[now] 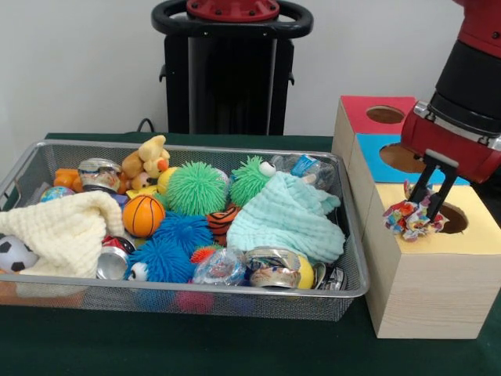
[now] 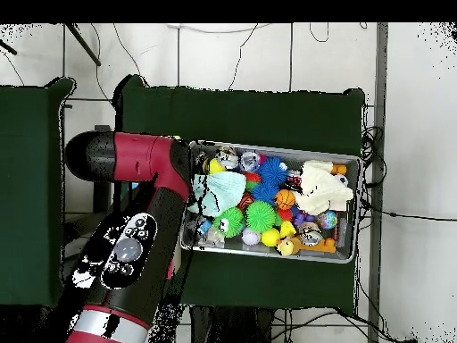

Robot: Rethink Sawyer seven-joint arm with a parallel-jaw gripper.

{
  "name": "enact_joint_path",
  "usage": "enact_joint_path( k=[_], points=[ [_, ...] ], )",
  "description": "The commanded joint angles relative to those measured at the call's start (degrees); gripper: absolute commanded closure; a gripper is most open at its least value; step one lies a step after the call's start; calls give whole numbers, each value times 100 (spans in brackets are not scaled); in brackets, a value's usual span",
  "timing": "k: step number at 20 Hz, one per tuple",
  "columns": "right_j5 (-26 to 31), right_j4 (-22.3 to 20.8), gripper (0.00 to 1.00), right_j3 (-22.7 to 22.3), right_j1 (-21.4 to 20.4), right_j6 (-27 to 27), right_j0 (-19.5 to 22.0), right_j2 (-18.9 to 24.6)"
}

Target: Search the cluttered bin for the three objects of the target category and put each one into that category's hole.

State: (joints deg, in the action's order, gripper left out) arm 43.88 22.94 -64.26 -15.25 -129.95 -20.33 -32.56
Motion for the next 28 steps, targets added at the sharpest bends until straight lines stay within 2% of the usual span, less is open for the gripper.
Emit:
enact_joint_path(
  k=[1,9,15,24,28],
  points=[
    [590,-49,100,-258,284,-1311,18,282],
    [489,21,100,-325,312,-1325,3,333],
    [606,69,100,-172,364,-1392,-13,352],
    [1200,218,100,195,317,-1684,-11,298],
    [1668,255,100,510,241,-1718,75,244]
  ],
)
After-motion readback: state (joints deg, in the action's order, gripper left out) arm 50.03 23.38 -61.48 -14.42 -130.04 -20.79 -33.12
